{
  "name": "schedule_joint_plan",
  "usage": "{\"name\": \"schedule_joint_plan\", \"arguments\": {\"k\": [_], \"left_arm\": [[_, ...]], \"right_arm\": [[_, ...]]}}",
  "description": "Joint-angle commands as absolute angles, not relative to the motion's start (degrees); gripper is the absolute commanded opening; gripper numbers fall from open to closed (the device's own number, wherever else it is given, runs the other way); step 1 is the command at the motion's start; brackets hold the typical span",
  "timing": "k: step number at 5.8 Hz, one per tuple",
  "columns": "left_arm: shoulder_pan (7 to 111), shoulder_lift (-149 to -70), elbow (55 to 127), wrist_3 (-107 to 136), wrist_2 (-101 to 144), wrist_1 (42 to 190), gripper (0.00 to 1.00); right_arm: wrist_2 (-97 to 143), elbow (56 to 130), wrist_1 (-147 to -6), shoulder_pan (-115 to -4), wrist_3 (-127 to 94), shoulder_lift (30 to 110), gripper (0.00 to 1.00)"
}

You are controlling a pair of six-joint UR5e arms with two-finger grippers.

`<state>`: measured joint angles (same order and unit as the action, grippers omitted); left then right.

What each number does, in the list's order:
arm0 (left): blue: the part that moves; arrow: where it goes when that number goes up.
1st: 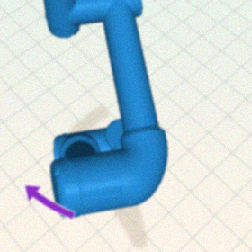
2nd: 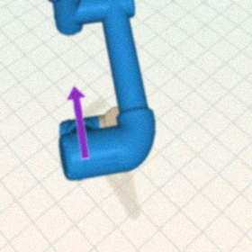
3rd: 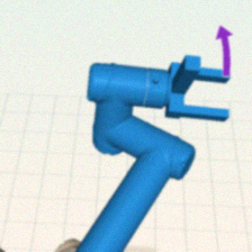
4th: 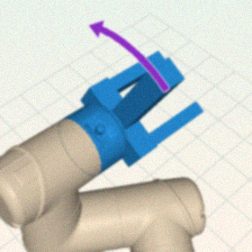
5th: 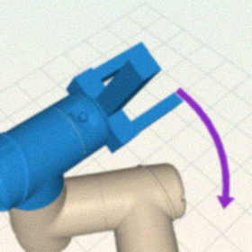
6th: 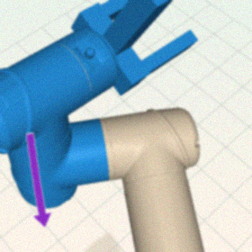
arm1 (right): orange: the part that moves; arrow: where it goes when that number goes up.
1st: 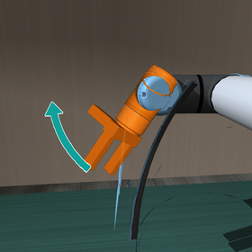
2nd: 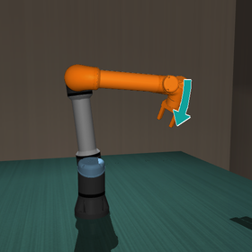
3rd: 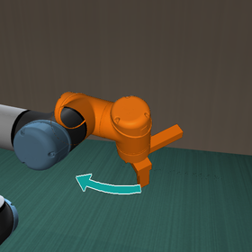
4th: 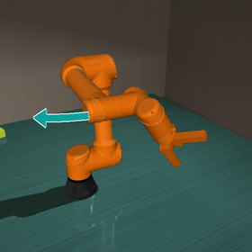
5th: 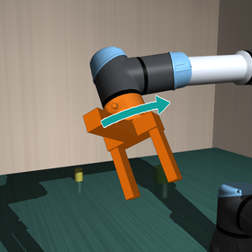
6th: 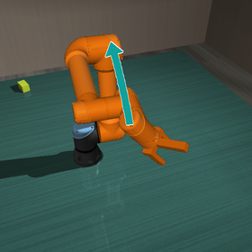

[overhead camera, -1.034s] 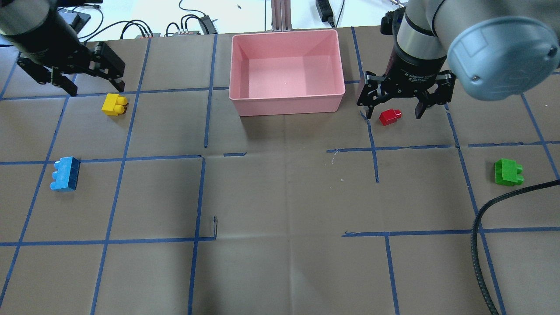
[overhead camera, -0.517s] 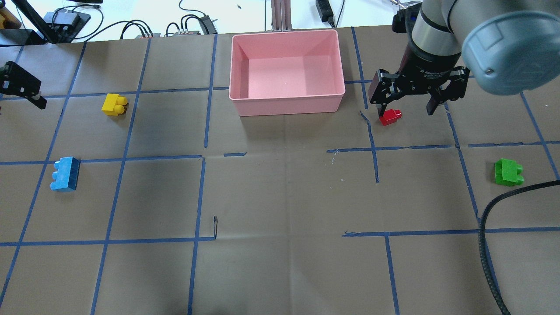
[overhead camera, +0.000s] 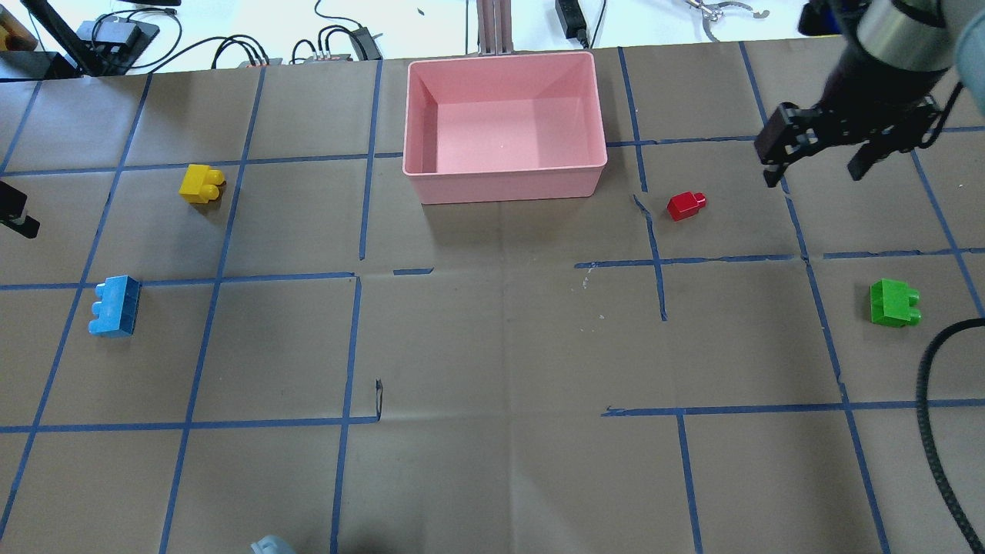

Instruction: Put all blocks into box

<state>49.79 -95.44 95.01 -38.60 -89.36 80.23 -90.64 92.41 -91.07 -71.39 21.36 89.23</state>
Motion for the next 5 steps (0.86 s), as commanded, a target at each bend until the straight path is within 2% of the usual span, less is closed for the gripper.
{"name": "schedule_joint_plan", "arguments": {"k": [1, 2, 3, 5], "left_arm": [[48.3, -101.9, 95.5, -40.0, -89.4, 75.2, 0.99], [48.4, -105.6, 95.7, -39.7, -89.3, 73.6, 0.99], [48.6, -109.5, 97.3, -39.7, -89.2, 66.7, 0.98], [48.8, -112.8, 102.8, -39.4, -89.2, 55.8, 0.98]], "right_arm": [[-91.0, 92.4, -95.1, -59.1, 29.7, 88.5, 1.0], [-90.4, 95.7, -105.3, -55.8, 32.5, 87.2, 1.0], [-89.0, 102.5, -107.5, -55.5, 32.9, 86.8, 1.0], [-88.6, 105.6, -113.2, -55.1, 33.2, 83.1, 0.99]]}}
